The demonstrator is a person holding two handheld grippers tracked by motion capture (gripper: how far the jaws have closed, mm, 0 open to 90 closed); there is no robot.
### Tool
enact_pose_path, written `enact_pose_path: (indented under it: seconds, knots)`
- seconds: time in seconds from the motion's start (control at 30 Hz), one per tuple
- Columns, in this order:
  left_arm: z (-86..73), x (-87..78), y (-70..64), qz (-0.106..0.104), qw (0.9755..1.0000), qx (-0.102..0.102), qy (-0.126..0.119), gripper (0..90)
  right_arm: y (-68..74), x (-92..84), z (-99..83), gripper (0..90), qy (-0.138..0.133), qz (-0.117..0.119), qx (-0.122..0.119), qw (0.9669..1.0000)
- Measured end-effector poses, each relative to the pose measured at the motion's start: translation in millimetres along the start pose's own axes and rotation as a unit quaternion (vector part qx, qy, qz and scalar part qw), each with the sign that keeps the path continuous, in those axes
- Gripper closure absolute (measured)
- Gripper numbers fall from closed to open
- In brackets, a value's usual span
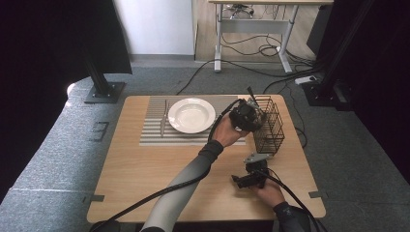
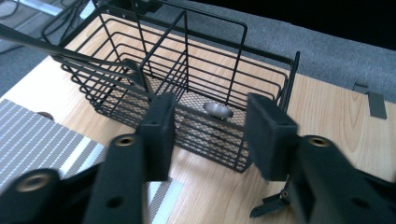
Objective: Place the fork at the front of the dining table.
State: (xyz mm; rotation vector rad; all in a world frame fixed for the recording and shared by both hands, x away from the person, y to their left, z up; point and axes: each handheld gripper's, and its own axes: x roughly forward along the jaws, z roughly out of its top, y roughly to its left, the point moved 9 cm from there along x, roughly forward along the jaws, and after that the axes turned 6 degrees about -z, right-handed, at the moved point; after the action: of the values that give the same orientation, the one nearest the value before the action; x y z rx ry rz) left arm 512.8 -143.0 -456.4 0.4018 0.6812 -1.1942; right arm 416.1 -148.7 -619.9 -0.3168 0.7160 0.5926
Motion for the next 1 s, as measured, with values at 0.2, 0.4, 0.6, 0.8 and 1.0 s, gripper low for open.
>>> enact_pose_path:
  seconds: [0.2,0.4,0.6,0.8,1.0]
  knots:
    - [-0.1,8.9,-1.3,-0.002,0.9999,-0.015,0.007,72.5,0.0,0.0,0.0,0.0,0.000,0.000,0.000,1.0000]
    - [1.2,10.1,-3.9,-0.019,0.9995,-0.024,0.000,78.5,-0.1,0.1,0.0,0.0,0.000,0.000,-0.001,1.0000]
    - [6.9,3.8,-6.4,-0.013,0.9998,-0.014,-0.009,80.2,0.0,0.0,0.0,0.0,0.000,0.000,0.000,1.0000]
    - [16.9,-10.1,-8.3,-0.011,0.9996,-0.007,-0.026,83.4,0.2,-0.2,-0.2,0.0,0.002,0.001,0.000,1.0000]
    - [24.5,-20.8,-9.5,-0.009,0.9993,-0.004,-0.036,86.6,0.2,-0.3,-0.2,0.0,0.001,0.001,0.000,1.0000]
